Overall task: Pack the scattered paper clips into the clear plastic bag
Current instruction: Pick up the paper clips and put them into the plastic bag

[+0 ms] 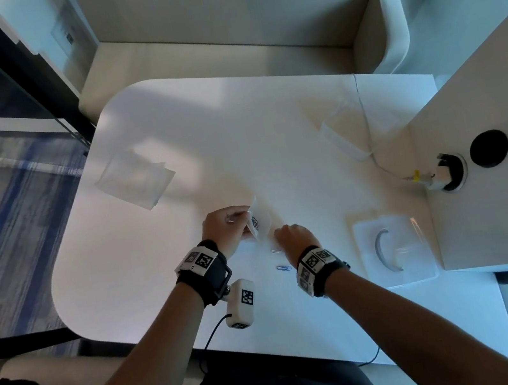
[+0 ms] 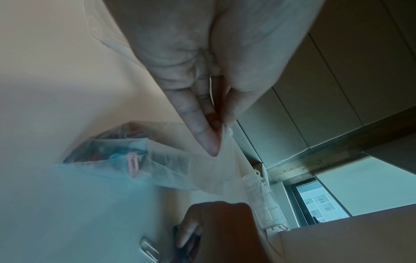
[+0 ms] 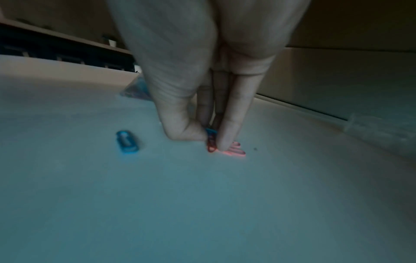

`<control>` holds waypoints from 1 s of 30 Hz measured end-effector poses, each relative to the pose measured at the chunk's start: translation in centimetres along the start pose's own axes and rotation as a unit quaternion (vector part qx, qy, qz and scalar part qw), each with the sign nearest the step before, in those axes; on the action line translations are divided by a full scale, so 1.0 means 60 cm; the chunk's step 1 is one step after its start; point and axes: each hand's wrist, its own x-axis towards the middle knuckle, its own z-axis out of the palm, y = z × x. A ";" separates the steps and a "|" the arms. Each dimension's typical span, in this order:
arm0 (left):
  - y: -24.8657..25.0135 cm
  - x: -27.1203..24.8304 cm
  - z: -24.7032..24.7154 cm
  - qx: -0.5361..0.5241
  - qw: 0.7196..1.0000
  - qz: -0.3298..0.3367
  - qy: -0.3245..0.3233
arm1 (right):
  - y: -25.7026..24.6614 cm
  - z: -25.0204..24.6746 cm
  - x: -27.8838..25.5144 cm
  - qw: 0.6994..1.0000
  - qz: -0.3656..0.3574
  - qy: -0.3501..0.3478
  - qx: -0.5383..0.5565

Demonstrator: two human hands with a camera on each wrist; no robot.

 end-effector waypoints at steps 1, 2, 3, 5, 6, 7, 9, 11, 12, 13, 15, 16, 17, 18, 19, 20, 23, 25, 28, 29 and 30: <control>0.000 0.000 -0.001 -0.001 1.000 -0.002 0.004 | 0.005 -0.005 0.007 1.000 0.004 0.003 -0.006; 0.000 0.001 -0.001 -0.008 1.000 -0.008 0.006 | 0.015 -0.012 0.014 1.000 0.018 0.007 -0.001; 0.002 0.000 -0.001 -0.011 1.000 -0.011 0.005 | 0.028 -0.019 0.021 0.999 0.039 0.013 0.016; 0.002 0.002 -0.002 -0.007 1.000 -0.013 0.005 | 0.060 -0.038 0.032 0.992 0.099 0.023 0.076; 0.001 0.004 -0.003 -0.004 1.000 -0.013 0.005 | 0.078 -0.044 0.037 0.984 0.132 0.031 0.118; -0.001 0.005 -0.004 -0.002 1.000 -0.014 0.007 | 0.095 -0.050 0.040 0.971 0.167 0.044 0.166; -0.002 0.009 -0.005 0.001 1.000 -0.016 0.007 | 0.120 -0.065 0.034 0.909 0.233 0.099 0.332; -0.004 0.013 -0.003 0.003 1.000 -0.018 0.002 | 0.125 -0.085 0.020 0.784 0.261 0.137 0.547; -0.006 0.015 0.000 0.003 1.000 -0.021 0.000 | 0.118 -0.096 0.012 0.708 0.253 0.130 0.646; -0.007 0.016 0.002 0.003 1.000 -0.023 -0.002 | 0.107 -0.109 0.003 0.640 0.229 0.118 0.724; -0.005 0.018 0.007 0.017 1.000 -0.018 -0.005 | 0.071 -0.134 -0.008 0.588 0.182 0.094 0.783; -0.007 0.021 0.010 0.032 0.999 -0.013 -0.007 | 0.053 -0.142 -0.010 0.598 0.163 0.084 0.781; -0.008 0.024 0.012 0.047 0.999 -0.005 -0.011 | 0.037 -0.144 -0.010 0.620 0.146 0.076 0.767; -0.010 0.027 0.014 0.056 0.998 -0.003 -0.013 | 0.025 -0.142 -0.009 0.660 0.127 0.074 0.737; -0.010 0.029 0.015 0.055 0.998 -0.005 -0.014 | 0.016 -0.139 -0.008 0.716 0.102 0.073 0.687; -0.008 0.030 0.015 0.045 0.999 -0.011 -0.013 | 0.008 -0.136 -0.007 0.777 0.074 0.074 0.621; -0.004 0.029 0.009 0.025 1.000 -0.013 -0.001 | 0.006 -0.136 0.000 0.850 0.036 0.098 0.516; -0.004 0.030 0.002 0.003 1.000 -0.021 0.009 | 0.029 -0.130 0.009 0.805 0.087 0.147 0.569; -0.002 0.030 -0.005 -0.010 0.999 -0.029 0.012 | 0.089 -0.089 0.036 0.868 0.171 0.186 0.427; -0.001 0.030 -0.006 -0.011 0.999 -0.029 0.012 | 0.102 -0.072 0.042 0.912 0.165 0.147 0.345; 0.001 0.029 -0.010 -0.012 0.999 -0.029 0.014 | 0.105 -0.054 0.046 0.947 0.135 0.098 0.274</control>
